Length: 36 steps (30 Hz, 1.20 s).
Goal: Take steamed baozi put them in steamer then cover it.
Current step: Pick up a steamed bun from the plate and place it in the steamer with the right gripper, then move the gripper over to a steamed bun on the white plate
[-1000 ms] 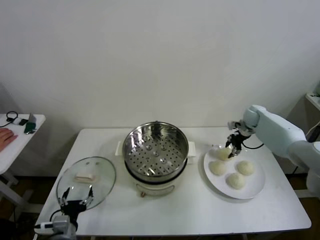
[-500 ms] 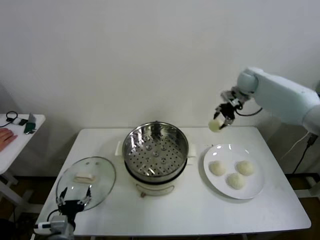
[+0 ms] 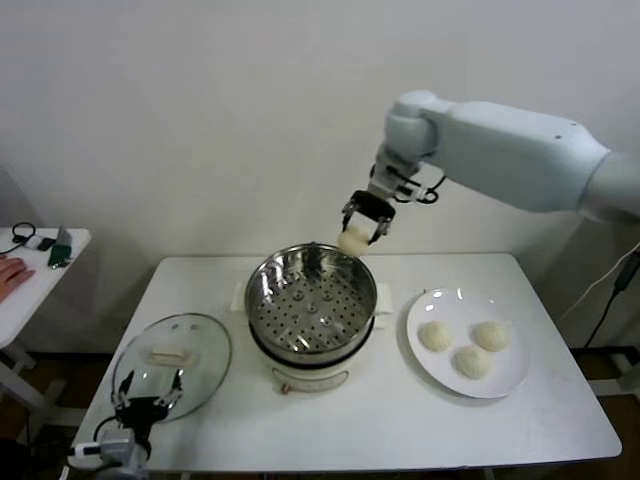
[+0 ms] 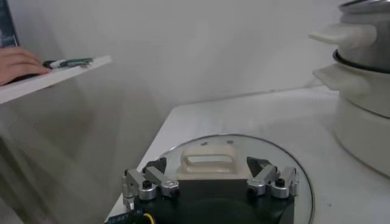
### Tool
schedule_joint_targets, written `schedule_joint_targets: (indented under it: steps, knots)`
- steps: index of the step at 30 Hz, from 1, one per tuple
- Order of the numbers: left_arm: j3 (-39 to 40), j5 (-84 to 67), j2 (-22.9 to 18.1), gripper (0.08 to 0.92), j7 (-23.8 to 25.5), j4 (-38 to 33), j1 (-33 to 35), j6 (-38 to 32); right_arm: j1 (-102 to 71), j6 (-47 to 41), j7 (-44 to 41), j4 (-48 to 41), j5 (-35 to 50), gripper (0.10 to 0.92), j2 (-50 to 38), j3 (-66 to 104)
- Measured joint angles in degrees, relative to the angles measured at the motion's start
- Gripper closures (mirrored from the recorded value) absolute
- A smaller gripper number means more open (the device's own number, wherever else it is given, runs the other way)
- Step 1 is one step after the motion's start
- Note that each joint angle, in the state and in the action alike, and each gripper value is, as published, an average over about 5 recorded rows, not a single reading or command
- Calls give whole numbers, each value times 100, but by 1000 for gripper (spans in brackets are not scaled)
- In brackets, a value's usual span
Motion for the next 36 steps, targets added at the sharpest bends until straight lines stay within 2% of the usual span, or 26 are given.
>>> schedule_joint_targets:
  steps: [9,17,22,26,31,36]
  knots:
    - [-93,-23,2,177,7,-52,39,-7,-817,610,355,-722,-947,414,638,337]
    - [-112,-35,6,177,11,-64,33,-9,-1263,955,509,-1327,-1445,406,978,561]
    - [-110,-36,5,177,12,-87,29,-6,-1332,1110,494,-1533,-1504,302,1054,594]
    - [-110,-42,6,177,12,-113,30,-3,-1278,1158,417,-1610,-1321,219,1053,596]
    - [-108,-54,6,177,6,-124,32,-3,-966,1083,219,-1618,-693,203,932,498]
    - [-73,-55,11,177,5,-147,30,-1,-368,735,-151,-1496,382,202,560,96]
